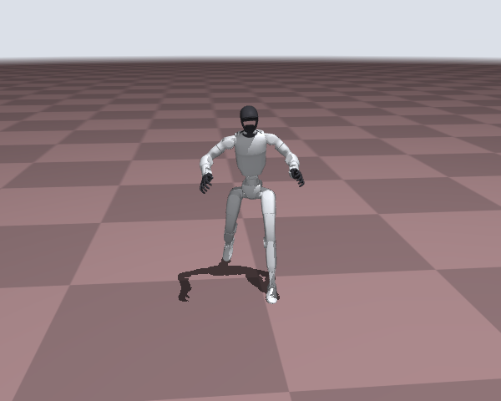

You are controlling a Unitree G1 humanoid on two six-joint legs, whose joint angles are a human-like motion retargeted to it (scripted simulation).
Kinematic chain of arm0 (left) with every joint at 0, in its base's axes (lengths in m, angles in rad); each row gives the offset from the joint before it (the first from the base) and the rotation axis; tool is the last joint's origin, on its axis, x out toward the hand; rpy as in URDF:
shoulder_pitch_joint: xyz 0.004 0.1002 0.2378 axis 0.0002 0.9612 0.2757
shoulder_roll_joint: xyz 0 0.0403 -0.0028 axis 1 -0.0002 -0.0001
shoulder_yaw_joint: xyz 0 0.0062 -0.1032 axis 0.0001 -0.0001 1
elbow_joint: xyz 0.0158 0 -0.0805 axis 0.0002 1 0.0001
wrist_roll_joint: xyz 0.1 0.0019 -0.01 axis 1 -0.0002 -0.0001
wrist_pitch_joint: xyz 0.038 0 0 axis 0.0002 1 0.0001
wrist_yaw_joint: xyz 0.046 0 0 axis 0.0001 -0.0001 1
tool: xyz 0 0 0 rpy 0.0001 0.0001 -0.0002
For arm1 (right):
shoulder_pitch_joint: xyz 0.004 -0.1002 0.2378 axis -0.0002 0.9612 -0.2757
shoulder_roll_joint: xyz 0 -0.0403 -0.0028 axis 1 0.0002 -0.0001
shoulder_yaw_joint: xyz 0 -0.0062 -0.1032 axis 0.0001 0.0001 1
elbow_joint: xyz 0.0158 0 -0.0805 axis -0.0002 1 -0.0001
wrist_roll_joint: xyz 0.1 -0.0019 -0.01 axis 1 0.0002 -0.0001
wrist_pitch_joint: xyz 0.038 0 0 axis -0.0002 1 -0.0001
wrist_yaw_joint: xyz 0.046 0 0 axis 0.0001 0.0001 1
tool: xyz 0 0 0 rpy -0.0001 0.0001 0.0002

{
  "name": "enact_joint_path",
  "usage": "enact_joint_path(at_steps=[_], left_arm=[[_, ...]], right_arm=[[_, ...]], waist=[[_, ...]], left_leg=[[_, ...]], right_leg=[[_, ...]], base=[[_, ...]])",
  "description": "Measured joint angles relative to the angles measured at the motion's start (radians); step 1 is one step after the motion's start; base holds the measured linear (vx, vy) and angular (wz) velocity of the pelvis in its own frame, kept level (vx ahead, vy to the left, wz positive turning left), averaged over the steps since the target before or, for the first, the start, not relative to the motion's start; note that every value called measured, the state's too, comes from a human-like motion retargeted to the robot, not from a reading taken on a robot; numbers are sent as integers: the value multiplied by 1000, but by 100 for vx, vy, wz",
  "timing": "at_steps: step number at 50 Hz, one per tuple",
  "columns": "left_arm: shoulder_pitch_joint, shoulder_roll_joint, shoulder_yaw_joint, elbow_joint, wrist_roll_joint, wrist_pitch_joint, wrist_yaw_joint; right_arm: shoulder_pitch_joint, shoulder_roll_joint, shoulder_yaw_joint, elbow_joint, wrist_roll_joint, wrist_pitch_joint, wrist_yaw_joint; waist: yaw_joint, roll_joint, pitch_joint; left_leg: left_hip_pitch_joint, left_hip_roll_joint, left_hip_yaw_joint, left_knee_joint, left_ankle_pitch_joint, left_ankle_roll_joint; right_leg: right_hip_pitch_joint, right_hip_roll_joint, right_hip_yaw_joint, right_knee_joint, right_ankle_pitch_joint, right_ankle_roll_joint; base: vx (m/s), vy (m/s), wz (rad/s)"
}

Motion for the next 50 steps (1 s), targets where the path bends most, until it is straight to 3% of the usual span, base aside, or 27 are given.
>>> enact_joint_path(at_steps=[2, 5, 7, 10, 13, 15, 17, 18, 20, 23, 25, 27, 28, 30, 32, 33, 35, 37, 38, 39, 41, 42, 43, 44, 45, 47, 50], left_arm=[[125, -121, -13, 150, 70, 54, -98], [249, -254, -43, 407, 162, 91, -244], [296, -322, -59, 584, 213, 99, -276], [371, -396, -83, 833, 249, 113, -274], [456, -428, -81, 983, 316, 147, -263], [530, -436, -61, 1006, 359, 154, -257], [595, -440, -25, 988, 360, 149, -271], [618, -442, 0, 973, 333, 154, -287], [641, -433, 77, 944, 259, 164, -287], [671, -502, 167, 905, 143, 159, -201], [671, -560, 169, 881, 156, 146, -193], [650, -585, 115, 868, 222, 133, -233], [638, -587, 85, 865, 252, 130, -260], [633, -574, 59, 859, 286, 120, -261], [637, -562, 72, 861, 248, 107, -207], [644, -560, 81, 861, 227, 100, -218], [661, -536, 119, 860, 229, 86, -188], [660, -537, 124, 866, 205, 78, -190], [656, -539, 116, 873, 175, 73, -203], [656, -534, 115, 879, 157, 69, -208], [658, -524, 119, 890, 136, 64, -211], [657, -518, 126, 895, 137, 61, -208], [653, -508, 141, 900, 157, 58, -195], [646, -514, 143, 901, 154, 64, -205], [637, -529, 139, 899, 137, 75, -227], [626, -537, 142, 885, 133, 60, -222], [595, -551, 151, 866, 147, 59, -221]], right_arm=[[-146, -47, -25, 34, 30, -38, -55], [-476, -89, 18, 145, 92, -79, -98], [-764, -129, 118, 297, -134, 45, -187], [-1095, -116, 255, 409, -37, 48, -173], [-1361, -149, 404, 503, -119, 137, -211], [-1534, -158, 518, 551, -138, 164, -205], [-1669, -143, 603, 559, -12, 103, -126], [-1711, -124, 616, 532, 141, 44, -60], [-1790, -106, 622, 507, 187, 21, -31], [-1800, -80, 615, 445, 49, 61, -261], [-1806, -88, 624, 444, -371, 263, -304], [-1705, -82, 584, 361, -290, 182, -207], [-1602, -72, 532, 279, -71, 58, -113], [-1479, -75, 494, 254, 14, 6, -68], [-1397, -67, 472, 292, -42, 61, -258], [-1353, -62, 459, 273, -6, 28, -166], [-1381, -127, 492, 390, -494, 270, -328], [-1355, -115, 473, 350, -355, 198, -278], [-1307, -88, 436, 281, -60, 36, -163], [-1289, -87, 419, 261, 48, -24, -119], [-1285, -103, 408, 267, 69, -38, -110], [-1299, -122, 415, 293, -24, 9, -148], [-1344, -168, 446, 367, -318, 158, -266], [-1338, -168, 447, 364, -292, 165, -241], [-1306, -147, 432, 324, -107, 103, -145], [-1258, -146, 404, 289, 14, -6, -143], [-1180, -177, 385, 319, -98, 30, -149]], waist=[[-4, 75, -21], [-22, 76, -65], [-80, 28, -59], [-170, -33, -49], [-217, -43, -26], [-249, -36, -15], [-269, 12, -11], [-264, 60, -8], [-245, 138, 34], [-284, 252, 96], [-325, 286, 145], [-332, 308, 193], [-330, 317, 213], [-322, 314, 228], [-310, 307, 217], [-312, 306, 214], [-305, 290, 207], [-322, 303, 213], [-336, 314, 219], [-345, 316, 218], [-359, 316, 212], [-362, 314, 208], [-359, 305, 203], [-364, 311, 203], [-372, 323, 205], [-378, 329, 205], [-392, 321, 209]], left_leg=[[139, 26, -9, -166, -40, 0], [243, 26, -22, -144, -238, 0], [266, -50, -72, 10, -281, 27], [300, -122, -127, 306, -354, 30], [411, -77, -138, 541, -421, 2], [511, -61, -152, 594, -429, 0], [599, -41, -208, 543, -375, 0], [627, -1, -233, 510, -355, 0], [656, 159, -232, 492, -452, 0], [628, 357, -75, 567, -799, 75], [616, 411, 13, 551, -935, 108], [598, 426, 21, 549, -1001, 95], [577, 430, 3, 564, -1020, 82], [543, 422, -14, 579, -1028, 76], [536, 411, 3, 543, -1012, 70], [539, 401, 6, 520, -1000, 76], [555, 376, 2, 471, -973, 84], [562, 366, -9, 439, -954, 74], [566, 366, -12, 421, -948, 64], [571, 363, -14, 401, -942, 59], [578, 357, -13, 359, -930, 54], [582, 354, -12, 339, -922, 54], [587, 348, -9, 319, -912, 58], [591, 346, -7, 306, -905, 58], [593, 347, -5, 297, -900, 55], [600, 343, -1, 280, -887, 51], [614, 332, 4, 248, -868, 49]], right_leg=[[-65, 122, -21, -20, -57, 0], [-249, 164, -126, -77, -139, 0], [-366, 116, -197, -137, -202, 0], [-504, 43, -312, -275, -258, 0], [-599, 27, -368, -363, -364, 0], [-662, -4, -330, -359, -323, 0], [-774, -45, -299, -207, -174, -6], [-873, -46, -301, -44, -171, -24], [-1080, -18, -375, 307, -246, -74], [-1199, -68, -464, 486, -272, -39], [-1246, -109, -474, 501, -253, -42], [-1260, -115, -480, 471, -219, -39], [-1254, -108, -488, 441, -199, -36], [-1235, -98, -495, 367, -159, -29], [-1207, -83, -501, 275, -114, -16], [-1192, -80, -501, 238, -97, -11], [-1158, -80, -499, 176, -72, -6], [-1129, -82, -506, 129, -52, -6], [-1114, -83, -512, 106, -44, -5], [-1104, -86, -516, 89, -38, -3], [-1092, -91, -526, 62, -30, 0], [-1088, -91, -532, 49, -25, 0], [-1084, -93, -535, 36, -19, 0], [-1078, -89, -539, 19, -11, 0], [-1070, -84, -544, 2, -2, 0], [-1056, -78, -546, -29, 11, 0], [-1037, -74, -544, -69, 26, 0]], base=[[5, -3, 109], [-2, -17, 125], [-8, -9, 208], [-4, -13, 222], [4, -15, 195], [4, 7, 203], [-4, 29, 169], [-19, 15, 85], [-37, -15, 25], [-47, 3, 73], [-47, 18, 76], [-40, 14, 24], [-33, 10, 5], [-26, 9, 2], [-16, 8, 4], [-11, 7, 15], [-7, 8, 24], [-5, 6, 33], [-3, 5, 38], [-2, 5, 40], [-2, 1, 29], [0, 0, 0], [0, 0, 0], [0, 0, 0], [0, 0, 0], [0, 0, 0], [0, 0, 0]])
